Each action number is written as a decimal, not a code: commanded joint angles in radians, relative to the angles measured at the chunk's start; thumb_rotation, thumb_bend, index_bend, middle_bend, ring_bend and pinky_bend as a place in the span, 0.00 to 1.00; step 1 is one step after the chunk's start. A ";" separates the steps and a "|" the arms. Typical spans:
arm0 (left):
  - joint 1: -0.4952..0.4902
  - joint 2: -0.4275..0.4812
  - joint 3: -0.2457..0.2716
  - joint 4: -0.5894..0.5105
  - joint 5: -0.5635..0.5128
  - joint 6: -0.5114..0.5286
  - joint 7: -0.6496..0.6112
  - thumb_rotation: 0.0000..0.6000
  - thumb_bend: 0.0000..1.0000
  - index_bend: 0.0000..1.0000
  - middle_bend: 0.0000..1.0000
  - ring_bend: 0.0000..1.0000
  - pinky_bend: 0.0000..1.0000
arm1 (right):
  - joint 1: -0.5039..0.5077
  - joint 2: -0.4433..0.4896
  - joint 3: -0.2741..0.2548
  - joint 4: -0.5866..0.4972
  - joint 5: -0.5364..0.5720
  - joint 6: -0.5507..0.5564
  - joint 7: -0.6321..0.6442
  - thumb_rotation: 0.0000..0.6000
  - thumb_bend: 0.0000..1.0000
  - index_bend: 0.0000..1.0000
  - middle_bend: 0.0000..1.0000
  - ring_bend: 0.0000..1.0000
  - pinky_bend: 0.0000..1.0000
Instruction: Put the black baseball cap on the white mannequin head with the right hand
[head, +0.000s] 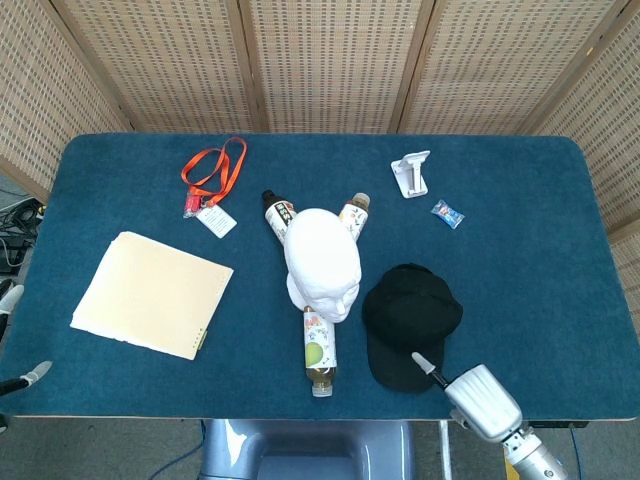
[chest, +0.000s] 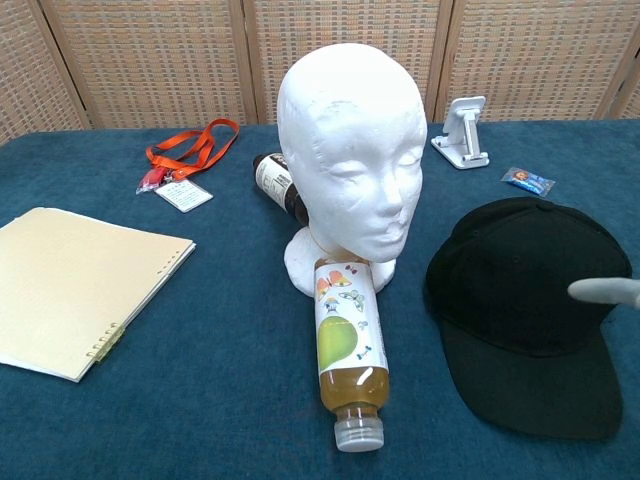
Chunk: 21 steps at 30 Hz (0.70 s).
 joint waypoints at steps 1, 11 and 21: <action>-0.002 -0.001 -0.003 0.002 -0.009 -0.006 0.000 1.00 0.00 0.00 0.00 0.00 0.00 | 0.040 -0.055 0.028 0.022 0.012 -0.062 -0.068 1.00 0.00 0.12 0.97 1.00 1.00; -0.003 -0.002 -0.006 0.001 -0.014 -0.009 0.003 1.00 0.00 0.00 0.00 0.00 0.00 | 0.084 -0.153 0.039 0.052 0.068 -0.177 -0.178 1.00 0.00 0.17 0.97 1.00 1.00; -0.005 -0.003 -0.008 0.000 -0.021 -0.016 0.006 1.00 0.00 0.00 0.00 0.00 0.00 | 0.114 -0.241 0.047 0.111 0.091 -0.200 -0.206 1.00 0.00 0.19 0.97 1.00 1.00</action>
